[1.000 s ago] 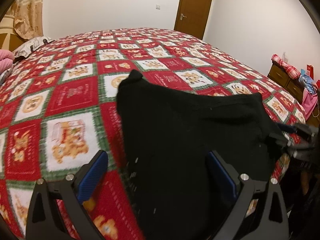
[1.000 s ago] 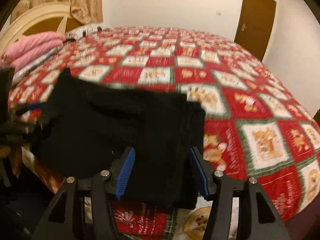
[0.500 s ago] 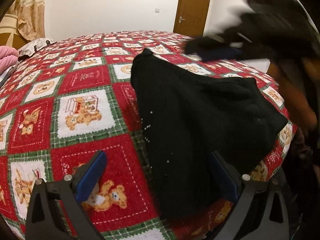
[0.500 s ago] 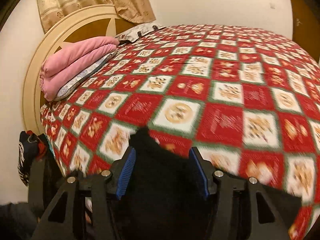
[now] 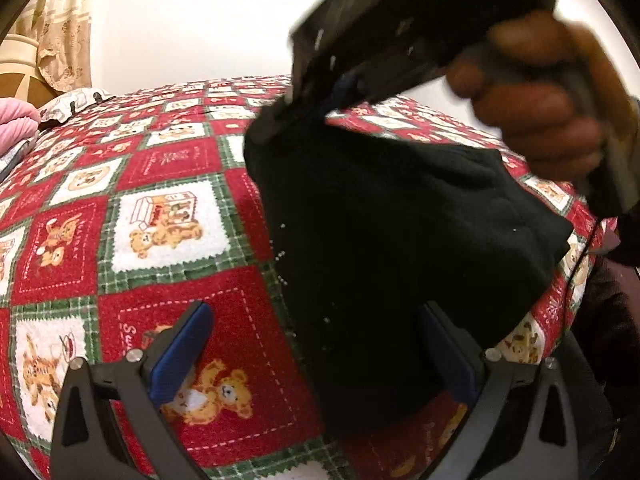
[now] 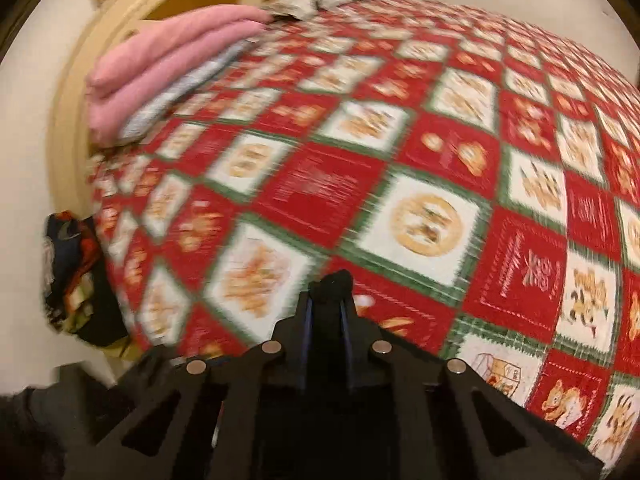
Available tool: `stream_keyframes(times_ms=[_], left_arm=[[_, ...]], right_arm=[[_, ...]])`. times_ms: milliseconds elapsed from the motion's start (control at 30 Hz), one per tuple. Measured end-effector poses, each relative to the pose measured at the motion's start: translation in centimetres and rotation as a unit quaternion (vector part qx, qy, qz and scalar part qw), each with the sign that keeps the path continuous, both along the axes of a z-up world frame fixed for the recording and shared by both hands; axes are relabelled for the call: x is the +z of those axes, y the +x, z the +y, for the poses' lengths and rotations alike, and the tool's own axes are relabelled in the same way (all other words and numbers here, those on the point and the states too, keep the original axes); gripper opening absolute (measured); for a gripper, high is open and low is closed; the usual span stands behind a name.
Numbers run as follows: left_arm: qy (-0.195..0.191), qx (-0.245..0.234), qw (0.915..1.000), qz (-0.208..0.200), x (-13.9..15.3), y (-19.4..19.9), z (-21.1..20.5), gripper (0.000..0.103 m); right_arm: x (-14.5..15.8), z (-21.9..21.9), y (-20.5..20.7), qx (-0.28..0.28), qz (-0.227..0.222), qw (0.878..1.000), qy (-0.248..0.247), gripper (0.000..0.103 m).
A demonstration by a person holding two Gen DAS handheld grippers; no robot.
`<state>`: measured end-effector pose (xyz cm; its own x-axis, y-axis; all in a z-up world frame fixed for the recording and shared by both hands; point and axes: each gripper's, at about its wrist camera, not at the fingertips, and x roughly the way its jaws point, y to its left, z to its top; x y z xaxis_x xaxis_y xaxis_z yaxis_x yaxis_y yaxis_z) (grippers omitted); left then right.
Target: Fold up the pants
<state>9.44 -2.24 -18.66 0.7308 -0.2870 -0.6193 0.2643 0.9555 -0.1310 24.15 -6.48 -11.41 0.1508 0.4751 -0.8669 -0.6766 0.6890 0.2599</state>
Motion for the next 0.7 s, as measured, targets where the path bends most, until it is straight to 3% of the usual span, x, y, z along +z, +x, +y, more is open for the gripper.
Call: stream_keyframes(times_ms=[67,167,267,400,500,567,700], left_arm=[[0.002,-0.001,1.0000,0.001,0.0,-0.3,-0.1,0.103],[0.003,-0.005,1.0000,0.002,0.0,-0.4,-0.1,0.103],[0.001,-0.005,1.0000,0.004,0.3,-0.5,0.0,0.103],[-0.014,0.013,0.9998,0.004,1.1,-0.5,0.7,0.103],[-0.015,0.033,0.9993,-0.009,1.6,-0.6,1.3,0.103],[-0.018,0.038,0.9991,-0.003,1.5,-0.5,1.6,0.103],[-0.003,0.038,0.9993,0.004,1.1,-0.3,1.3,0.103]], right_arm=[[-1.4,-0.1,0.5,-0.010,0.009,1.000,0.009,0.013],[-1.1,-0.9,0.4,-0.019,0.006,0.999,0.032,0.017],[0.5,-3.2,-0.1,-0.047,-0.007,0.998,0.041,0.058],[3.8,-9.5,-2.7,-0.089,-0.048,0.992,0.072,0.058],[4.4,-13.6,-5.1,-0.107,-0.054,0.989,0.082,0.058],[3.7,-16.1,-6.9,-0.112,-0.050,0.990,0.075,0.059],[0.1,-20.2,-8.6,-0.158,-0.053,0.986,0.009,0.058]])
